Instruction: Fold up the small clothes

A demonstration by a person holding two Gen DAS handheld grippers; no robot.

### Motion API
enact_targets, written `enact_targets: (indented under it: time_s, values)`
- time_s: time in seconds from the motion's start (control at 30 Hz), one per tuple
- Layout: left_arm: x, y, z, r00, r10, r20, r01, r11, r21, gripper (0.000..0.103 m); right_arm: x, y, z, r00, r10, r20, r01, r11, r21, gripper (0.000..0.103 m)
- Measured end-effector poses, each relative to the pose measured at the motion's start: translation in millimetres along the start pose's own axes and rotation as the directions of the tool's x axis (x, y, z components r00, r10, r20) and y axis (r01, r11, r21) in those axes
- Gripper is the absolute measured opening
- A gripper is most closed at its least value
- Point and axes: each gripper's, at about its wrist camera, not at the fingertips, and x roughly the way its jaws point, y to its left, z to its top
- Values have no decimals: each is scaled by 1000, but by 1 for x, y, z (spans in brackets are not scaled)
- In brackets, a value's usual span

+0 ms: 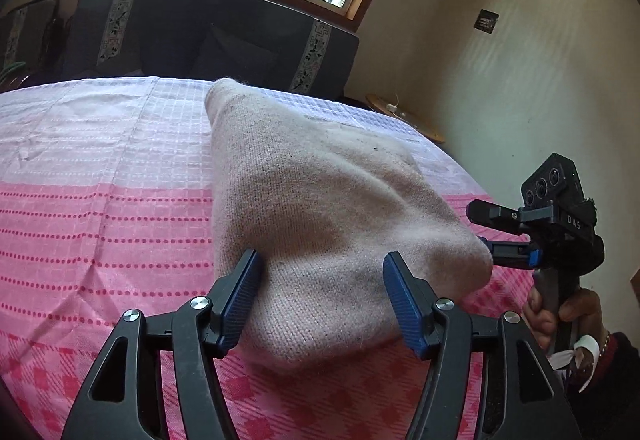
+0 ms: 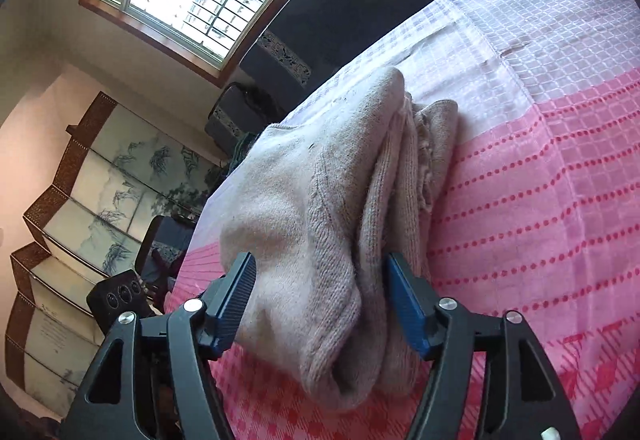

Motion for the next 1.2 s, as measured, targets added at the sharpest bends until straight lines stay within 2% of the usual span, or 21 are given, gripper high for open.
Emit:
enact_targets:
  time_s: [0.03, 0.07, 0.1, 0.13, 0.2, 0.27, 0.37, 0.43, 0.53, 0.63, 0.73, 0.8, 0.83, 0.87, 0.9, 0.97, 1.07, 1.1, 1.2]
  values:
    - [1, 1, 0, 1000, -1, -5, 1, 1000, -8, 65, -3, 4, -7, 1000, -9, 1, 9, 1000, -26, 63]
    - [2, 1, 0, 1000, 1, -8, -1, 1000, -10, 65, -1, 8, -11, 998, -61, -7, 60, 996, -68, 51]
    - [1, 0, 0, 1000, 4, -7, -4, 1000, -6, 65, 4, 10, -15, 990, -137, -29, 133, 985, -112, 11]
    - [0, -3, -1, 1000, 12, -4, -12, 1000, 1, 65, 10, 6, -16, 979, -198, -56, 190, 974, -124, 10]
    - [1, -6, 0, 999, 37, -6, -37, 999, 14, 69, 13, -4, -15, 980, -186, -64, 180, 980, -88, 9]
    - [4, -10, -1, 998, 57, -17, -56, 998, 29, 72, 11, 0, -12, 976, -211, -50, 205, 973, -107, 9]
    - [7, -16, -2, 995, 100, -27, -98, 993, 66, 77, 9, 10, -10, 969, -240, -62, 230, 964, -133, 18]
    - [10, -21, -2, 991, 127, -33, -123, 988, 93, 81, 1, 21, -7, 959, -284, -24, 277, 949, -147, 28]
    - [14, -26, -3, 986, 161, -40, -156, 980, 122, 84, -13, 46, 5, 937, -340, 77, 349, 914, -208, 30]
    - [16, -28, -4, 983, 180, -44, -173, 976, 133, 85, -4, 76, 21, 958, -266, 105, 285, 912, -294, 30]
    - [16, -26, -3, 981, 189, -44, -182, 975, 128, 85, 29, 91, 30, 954, -290, 72, 294, 871, -394, 30]
    - [16, -24, -3, 979, 198, -46, -191, 974, 120, 87, 51, 86, 35, 935, -350, 52, 340, 849, -404, 30]
    - [17, -22, -3, 976, 211, -47, -205, 972, 113, 88, 60, 78, 35, 919, -393, 38, 374, 836, -402, 30]
    - [17, -19, -3, 971, 233, -51, -227, 969, 102, 94, 69, 67, 33, 901, -433, 15, 403, 825, -396, 30]
    - [19, -15, -2, 967, 247, -64, -242, 967, 81, 96, 72, 57, 32, 900, -435, -5, 401, 834, -380, 29]
    - [21, 0, -2, 970, 225, -96, -225, 974, 15, 96, 66, 48, 30, 912, -411, 19, 391, 852, -347, 25]
    - [16, 17, -3, 975, 204, -87, -211, 974, -86, 96, 60, 47, 30, 917, -398, 13, 380, 866, -324, 26]
    - [15, 21, -4, 976, 199, -84, -207, 972, -108, 96, 56, 49, 30, 919, -395, 20, 380, 868, -318, 30]
    - [11, 21, -5, 973, 222, -69, -229, 967, -115, 96, 35, 62, 21, 927, -363, 93, 373, 874, -311, 34]
